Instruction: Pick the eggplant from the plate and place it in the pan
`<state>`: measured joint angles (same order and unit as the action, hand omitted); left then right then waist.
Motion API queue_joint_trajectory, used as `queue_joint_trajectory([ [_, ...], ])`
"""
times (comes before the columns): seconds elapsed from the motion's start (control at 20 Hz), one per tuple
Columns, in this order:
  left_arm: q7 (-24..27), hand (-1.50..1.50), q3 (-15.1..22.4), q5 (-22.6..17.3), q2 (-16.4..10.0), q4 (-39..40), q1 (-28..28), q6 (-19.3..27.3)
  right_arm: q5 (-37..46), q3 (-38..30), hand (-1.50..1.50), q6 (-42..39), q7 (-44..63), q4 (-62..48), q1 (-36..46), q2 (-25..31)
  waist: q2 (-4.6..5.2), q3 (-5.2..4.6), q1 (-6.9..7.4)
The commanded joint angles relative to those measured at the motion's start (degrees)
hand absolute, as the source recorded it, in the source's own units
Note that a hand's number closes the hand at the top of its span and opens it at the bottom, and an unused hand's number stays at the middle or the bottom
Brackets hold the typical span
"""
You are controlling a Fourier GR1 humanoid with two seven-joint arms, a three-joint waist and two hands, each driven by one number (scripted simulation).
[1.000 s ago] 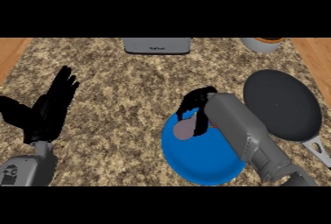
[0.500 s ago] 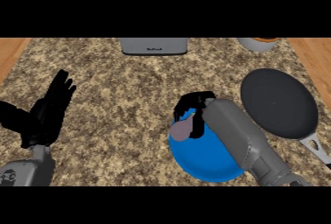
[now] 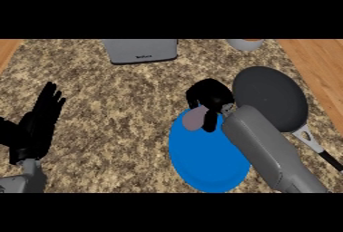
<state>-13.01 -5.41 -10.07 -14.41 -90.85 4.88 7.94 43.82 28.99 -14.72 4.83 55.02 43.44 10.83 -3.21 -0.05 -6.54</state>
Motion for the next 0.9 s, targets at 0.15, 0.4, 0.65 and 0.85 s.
queue_joint_trajectory([
  [0.15,1.2,0.0,-0.8,0.5,0.2,-0.4,-1.5,0.9,7.2,0.0,1.5,13.1,4.6,23.4,-5.3,7.4,-0.13,0.03,-2.2],
  [0.4,0.5,0.0,0.0,0.5,0.2,-2.7,-3.3,0.3,6.1,-2.7,1.5,8.2,10.5,43.6,-12.2,14.4,0.43,0.06,-0.93],
  [0.65,-3.1,0.0,1.1,0.0,0.3,-6.1,-0.8,0.2,4.9,-8.2,1.5,4.7,18.9,62.4,-24.2,20.2,2.08,0.1,3.01],
  [0.85,-1.1,0.0,1.2,-1.0,0.6,-4.7,0.5,-2.1,1.0,-18.1,1.5,4.7,19.7,67.7,-30.5,22.1,2.86,0.07,5.23],
])
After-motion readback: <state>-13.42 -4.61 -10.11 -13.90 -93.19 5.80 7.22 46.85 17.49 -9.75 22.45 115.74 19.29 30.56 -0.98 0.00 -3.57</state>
